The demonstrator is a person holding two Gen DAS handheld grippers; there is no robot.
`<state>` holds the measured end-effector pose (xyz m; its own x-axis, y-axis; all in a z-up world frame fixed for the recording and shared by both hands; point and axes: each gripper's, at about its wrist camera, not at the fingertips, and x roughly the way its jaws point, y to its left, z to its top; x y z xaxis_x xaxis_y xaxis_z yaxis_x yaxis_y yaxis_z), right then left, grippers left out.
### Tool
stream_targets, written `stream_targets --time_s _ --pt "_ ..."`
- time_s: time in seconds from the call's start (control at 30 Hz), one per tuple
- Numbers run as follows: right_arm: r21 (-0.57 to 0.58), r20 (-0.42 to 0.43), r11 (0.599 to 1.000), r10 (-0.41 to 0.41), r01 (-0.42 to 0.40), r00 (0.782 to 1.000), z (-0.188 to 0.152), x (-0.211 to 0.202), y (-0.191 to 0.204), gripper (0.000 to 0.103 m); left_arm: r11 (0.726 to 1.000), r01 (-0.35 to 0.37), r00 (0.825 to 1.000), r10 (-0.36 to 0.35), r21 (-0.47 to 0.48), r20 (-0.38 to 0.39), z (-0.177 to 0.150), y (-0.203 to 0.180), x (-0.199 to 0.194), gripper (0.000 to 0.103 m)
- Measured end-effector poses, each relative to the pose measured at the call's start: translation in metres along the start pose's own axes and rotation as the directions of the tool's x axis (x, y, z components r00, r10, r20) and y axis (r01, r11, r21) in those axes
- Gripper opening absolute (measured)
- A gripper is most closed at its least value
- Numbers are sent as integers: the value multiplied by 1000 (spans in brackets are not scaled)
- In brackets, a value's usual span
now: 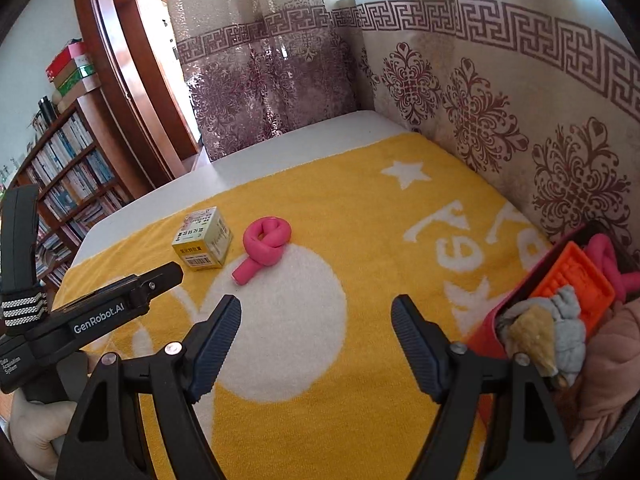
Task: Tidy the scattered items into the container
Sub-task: 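Grasp the medicine box with the left tool while right tool grasps the last pink curler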
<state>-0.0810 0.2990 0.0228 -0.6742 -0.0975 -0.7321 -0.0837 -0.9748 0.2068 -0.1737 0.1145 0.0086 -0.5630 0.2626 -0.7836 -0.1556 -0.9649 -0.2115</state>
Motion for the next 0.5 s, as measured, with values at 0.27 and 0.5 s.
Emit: stream_targets --time_s 0.27,0.5 --pt "5 -7 1000 28 -28 1000 -8 7 -5 81 1000 -7 1000 7 -6 -25 24 -8 44 73" --pt "-52 33 999 1 1 999 -10 4 4 81 999 -19 999 18 -28 -30 32 3 64 67"
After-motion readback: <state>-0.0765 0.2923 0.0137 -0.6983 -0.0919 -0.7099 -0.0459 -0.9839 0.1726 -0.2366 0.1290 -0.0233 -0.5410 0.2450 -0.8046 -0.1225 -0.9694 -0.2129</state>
